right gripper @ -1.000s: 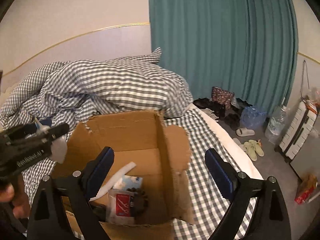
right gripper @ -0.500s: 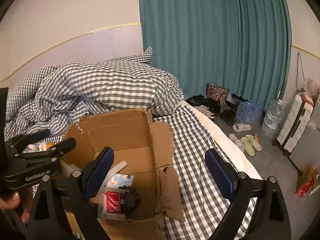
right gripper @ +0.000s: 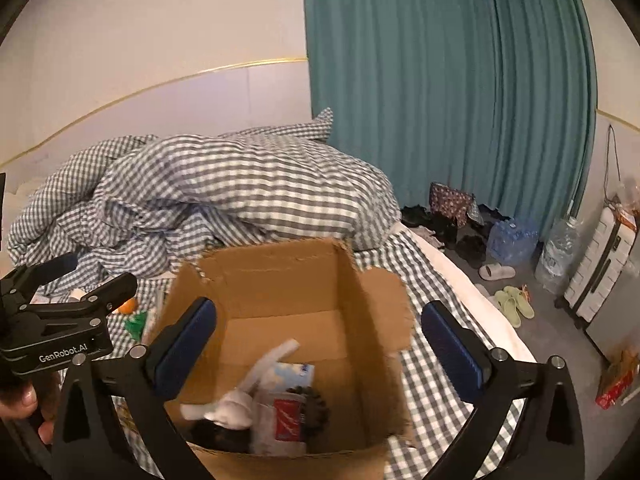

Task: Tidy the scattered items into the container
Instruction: 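Move both grippers back from the box to the bed items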

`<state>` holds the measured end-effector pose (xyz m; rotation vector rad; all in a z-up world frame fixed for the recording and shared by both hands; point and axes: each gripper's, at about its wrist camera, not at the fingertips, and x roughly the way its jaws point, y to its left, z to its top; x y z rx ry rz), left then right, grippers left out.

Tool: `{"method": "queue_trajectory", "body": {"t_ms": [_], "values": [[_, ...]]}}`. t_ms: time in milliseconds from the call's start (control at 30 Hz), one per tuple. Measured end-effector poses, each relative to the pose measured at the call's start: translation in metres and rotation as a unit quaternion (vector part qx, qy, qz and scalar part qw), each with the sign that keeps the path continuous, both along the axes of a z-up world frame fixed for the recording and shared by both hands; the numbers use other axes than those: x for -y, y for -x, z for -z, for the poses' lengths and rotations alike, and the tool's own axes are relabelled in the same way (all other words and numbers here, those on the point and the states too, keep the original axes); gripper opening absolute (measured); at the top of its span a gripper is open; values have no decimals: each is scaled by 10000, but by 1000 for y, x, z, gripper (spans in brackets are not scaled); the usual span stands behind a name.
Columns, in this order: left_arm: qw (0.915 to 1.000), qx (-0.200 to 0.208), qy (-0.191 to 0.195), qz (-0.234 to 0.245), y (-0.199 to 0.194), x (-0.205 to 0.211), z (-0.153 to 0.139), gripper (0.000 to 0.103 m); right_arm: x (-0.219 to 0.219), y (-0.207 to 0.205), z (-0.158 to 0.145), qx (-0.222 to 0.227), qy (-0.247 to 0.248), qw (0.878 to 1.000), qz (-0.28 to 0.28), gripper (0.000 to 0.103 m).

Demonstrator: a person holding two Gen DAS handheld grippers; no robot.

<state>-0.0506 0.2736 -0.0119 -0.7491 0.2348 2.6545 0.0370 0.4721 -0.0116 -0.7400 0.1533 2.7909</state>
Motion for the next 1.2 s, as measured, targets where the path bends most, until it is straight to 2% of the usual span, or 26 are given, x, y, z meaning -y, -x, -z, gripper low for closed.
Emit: {"method": "queue_trajectory", "body": {"t_ms": [133, 433, 600, 933, 1200], "values": [[9993, -141, 25, -345, 1, 37, -7, 103, 30, 12, -7, -34, -4, 9998, -201, 103], [9939, -160, -63, -1092, 7, 126, -16, 103, 107, 39, -16, -18, -223, 9977, -637, 103], [9875, -160, -163, -1562, 9, 181, -18, 103, 155, 54, -15, 34, -446, 9951, -882, 103], [9714, -93, -266, -2359, 8, 275, -9, 103, 238, 79, -5, 91, -507, 9903, -1289, 103], [9610, 45, -321, -2745, 13, 329, 8, 103, 285, 97, 14, 271, -589, 9844, -1633, 103]]}}
